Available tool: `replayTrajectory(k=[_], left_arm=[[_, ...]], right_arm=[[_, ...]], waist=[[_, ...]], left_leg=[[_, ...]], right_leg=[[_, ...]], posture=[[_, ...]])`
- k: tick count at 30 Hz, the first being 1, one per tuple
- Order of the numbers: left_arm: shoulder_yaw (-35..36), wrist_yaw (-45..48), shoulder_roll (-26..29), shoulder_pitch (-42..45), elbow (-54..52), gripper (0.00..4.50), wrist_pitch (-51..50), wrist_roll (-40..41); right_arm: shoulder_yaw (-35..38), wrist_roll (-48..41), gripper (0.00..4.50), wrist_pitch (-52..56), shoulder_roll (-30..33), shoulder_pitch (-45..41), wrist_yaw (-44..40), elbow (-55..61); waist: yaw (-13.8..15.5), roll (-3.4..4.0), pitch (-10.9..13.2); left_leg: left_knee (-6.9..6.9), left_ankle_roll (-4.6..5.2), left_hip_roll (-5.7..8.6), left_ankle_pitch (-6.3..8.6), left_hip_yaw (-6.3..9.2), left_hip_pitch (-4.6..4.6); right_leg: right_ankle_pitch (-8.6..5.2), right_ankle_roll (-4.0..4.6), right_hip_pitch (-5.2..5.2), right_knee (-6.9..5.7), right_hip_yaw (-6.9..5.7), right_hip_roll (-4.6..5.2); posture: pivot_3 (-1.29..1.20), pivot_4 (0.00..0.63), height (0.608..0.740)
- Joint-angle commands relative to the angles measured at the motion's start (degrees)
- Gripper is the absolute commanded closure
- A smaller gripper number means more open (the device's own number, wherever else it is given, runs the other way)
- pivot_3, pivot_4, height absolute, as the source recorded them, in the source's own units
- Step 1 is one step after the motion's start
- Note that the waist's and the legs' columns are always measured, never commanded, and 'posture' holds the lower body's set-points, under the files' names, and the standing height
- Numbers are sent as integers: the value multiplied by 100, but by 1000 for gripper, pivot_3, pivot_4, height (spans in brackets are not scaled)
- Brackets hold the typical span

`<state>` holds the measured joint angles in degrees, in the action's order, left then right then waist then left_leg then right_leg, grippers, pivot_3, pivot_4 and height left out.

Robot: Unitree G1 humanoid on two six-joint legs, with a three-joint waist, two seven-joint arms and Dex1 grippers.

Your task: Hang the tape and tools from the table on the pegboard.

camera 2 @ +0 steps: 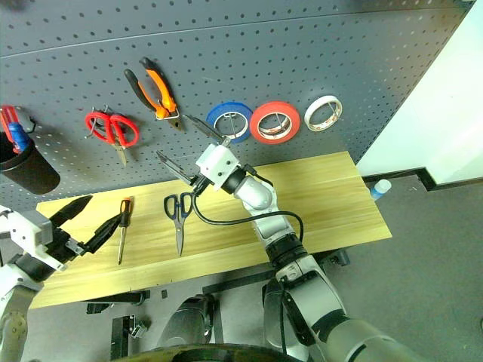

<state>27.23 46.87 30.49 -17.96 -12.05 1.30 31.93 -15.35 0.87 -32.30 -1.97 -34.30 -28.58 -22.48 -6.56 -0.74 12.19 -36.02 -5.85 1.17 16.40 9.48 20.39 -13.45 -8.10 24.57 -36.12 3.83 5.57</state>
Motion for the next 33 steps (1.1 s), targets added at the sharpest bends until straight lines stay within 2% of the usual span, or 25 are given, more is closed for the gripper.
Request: replayTrajectory(k=[1,8,12,16,20,24,26,28,30,33], left_arm=[[301,136,53,-5,-105,0,194,180],[431,50,-7,-261,-331,0,49,248],[186,-590,-91,-610,-602,0,-478,-195],[-410,-1576,-312,-583,-962,0,-1272,-831],[-1423,-2878,-586,34,-1081,0,-2852,-1692],[-1953,-3644,-963,763,-1016,0,-4139,-1968],[-2334,-4321,-1254,1428,-708,0,-5153,-2428],[-2625,-4604,-1357,1827,-534,0,-5693,-2700],[-2651,-4719,-1792,2296,-353,0,-6057,-2579],[-2795,-5029,-2154,2910,93,0,-6595,-2779]], right_arm=[[20,-165,24,146,81,88,-85,496],[13,-367,24,797,607,510,-457,1273],[94,-625,24,1332,1046,890,-761,1874],[170,-708,24,1877,1410,1091,-873,2338],[310,-918,24,2545,1820,1245,-1096,2680],[395,-925,24,2736,2106,1330,-1207,2745],[455,-882,24,2715,2198,1351,-1184,2699],[481,-877,24,2714,2230,1348,-1176,2676],[498,-850,24,2715,2234,1352,-1137,2683],[506,-803,24,2701,2241,1356,-1105,2693]], waist=[[45,-7,-6],[153,-58,-49],[257,-69,-72],[306,-73,-76],[398,-74,-84],[415,-72,-105],[417,-68,-110],[410,-61,-120],[385,-61,-124],[407,-64,-127]], left_leg=[[0,0,0,0,0,0],[-2,-1,0,0,-1,5],[-2,-1,0,0,-3,2],[-9,0,0,0,-3,0],[-17,-1,0,0,-2,-5],[-26,-1,2,0,-1,-6],[-26,-2,2,-1,-1,-8],[-25,-2,1,-1,2,-11],[-25,-3,2,-1,2,-12],[-25,-6,2,-3,1,-8]], right_leg=[[0,1,0,0,0,-1],[1,1,-1,4,0,-1],[0,1,-2,8,0,-1],[0,1,-11,8,0,-1],[2,5,-21,7,-1,-1],[5,4,-30,8,-3,-1],[7,0,-30,8,-3,-1],[9,-2,-30,5,-7,-1],[9,-3,-30,4,-7,-1],[9,-3,-29,9,-6,-1]], posture=[[-12,114,738],[2,93,738],[9,101,738],[12,108,738],[8,114,738],[-2,115,738],[-12,113,738],[-14,114,738],[-16,115,738],[-28,111,738]])
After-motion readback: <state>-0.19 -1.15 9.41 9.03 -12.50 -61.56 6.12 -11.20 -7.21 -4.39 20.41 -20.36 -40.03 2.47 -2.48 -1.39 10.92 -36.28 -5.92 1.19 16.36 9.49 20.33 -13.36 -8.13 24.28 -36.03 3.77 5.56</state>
